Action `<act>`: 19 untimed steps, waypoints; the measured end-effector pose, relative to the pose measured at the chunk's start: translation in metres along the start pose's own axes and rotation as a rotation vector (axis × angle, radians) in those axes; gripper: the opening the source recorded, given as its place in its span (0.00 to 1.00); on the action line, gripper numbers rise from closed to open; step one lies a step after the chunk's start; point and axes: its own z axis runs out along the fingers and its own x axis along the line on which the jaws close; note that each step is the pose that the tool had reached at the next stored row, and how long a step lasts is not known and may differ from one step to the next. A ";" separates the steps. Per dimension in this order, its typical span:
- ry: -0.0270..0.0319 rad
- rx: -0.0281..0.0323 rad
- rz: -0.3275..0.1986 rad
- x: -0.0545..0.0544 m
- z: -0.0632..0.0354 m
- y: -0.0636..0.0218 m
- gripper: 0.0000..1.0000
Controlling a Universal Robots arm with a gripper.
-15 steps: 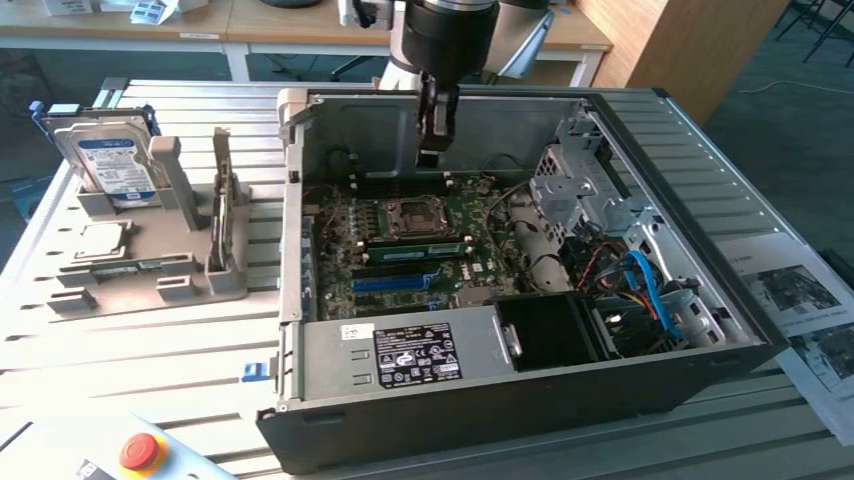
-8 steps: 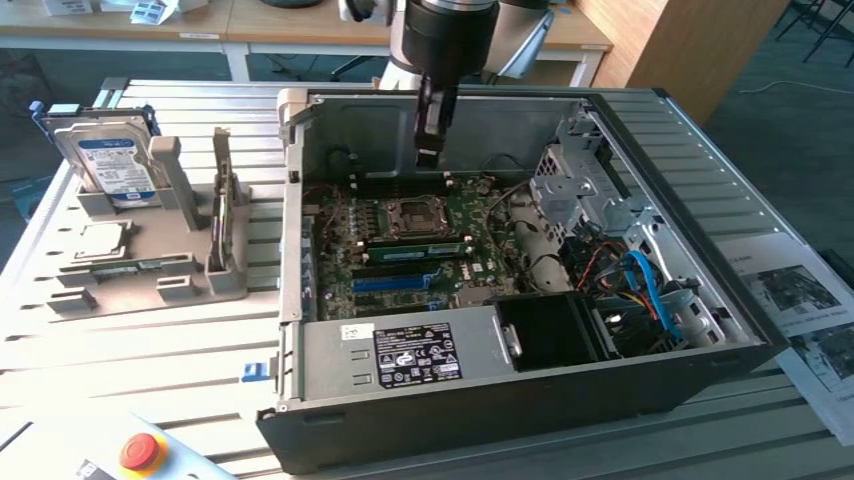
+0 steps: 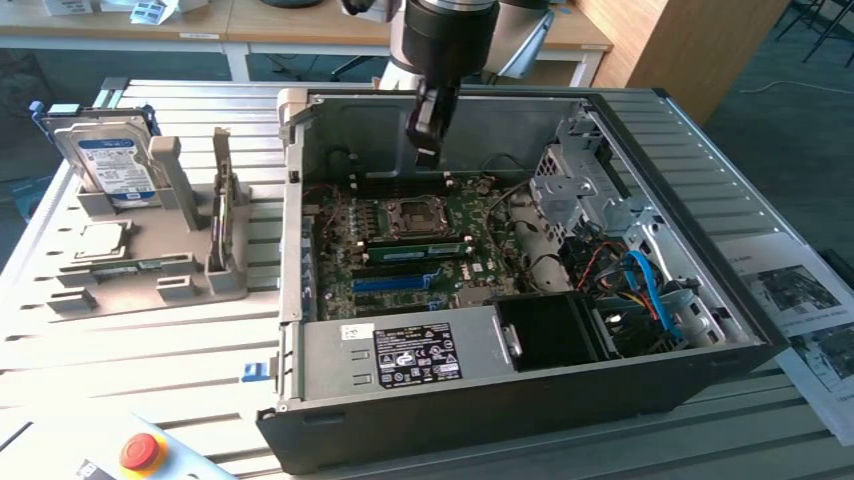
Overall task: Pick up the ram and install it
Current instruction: 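Press down the ram until it locks into place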
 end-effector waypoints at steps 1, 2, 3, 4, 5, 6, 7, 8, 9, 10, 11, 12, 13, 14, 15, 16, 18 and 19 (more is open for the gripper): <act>-0.0002 0.0007 0.019 0.000 0.0000 0.0000 0.10; -0.0004 0.0013 0.037 0.000 0.0000 0.0000 0.10; -0.0007 0.0020 0.055 0.000 0.0000 0.0000 0.10; -0.0009 0.0027 0.073 0.000 0.0001 0.0000 0.10; -0.0011 0.0032 0.091 0.000 0.0001 0.0000 0.10; -0.0012 0.0039 0.109 0.000 0.0001 0.0000 0.10; -0.0015 0.0046 0.129 0.000 0.0001 0.0000 0.10; -0.0015 0.0053 0.146 0.000 0.0000 0.0000 0.10; -0.0018 0.0059 0.164 0.000 0.0001 0.0000 0.10; -0.0020 0.0066 0.182 0.000 0.0001 0.0000 0.10; -0.0021 0.0072 0.200 0.000 0.0001 0.0000 0.10; -0.0023 0.0078 0.218 0.000 0.0001 0.0000 0.10; -0.0024 0.0086 0.237 0.000 0.0001 0.0000 0.10; -0.0026 0.0092 0.255 0.000 0.0001 0.0000 0.10; -0.0030 0.0098 0.273 0.000 0.0002 0.0000 0.10; -0.0032 0.0105 0.291 0.000 0.0002 0.0000 0.10; -0.0035 0.0118 0.327 0.000 0.0002 0.0000 0.10; -0.0038 0.0124 0.346 0.000 0.0002 0.0000 0.10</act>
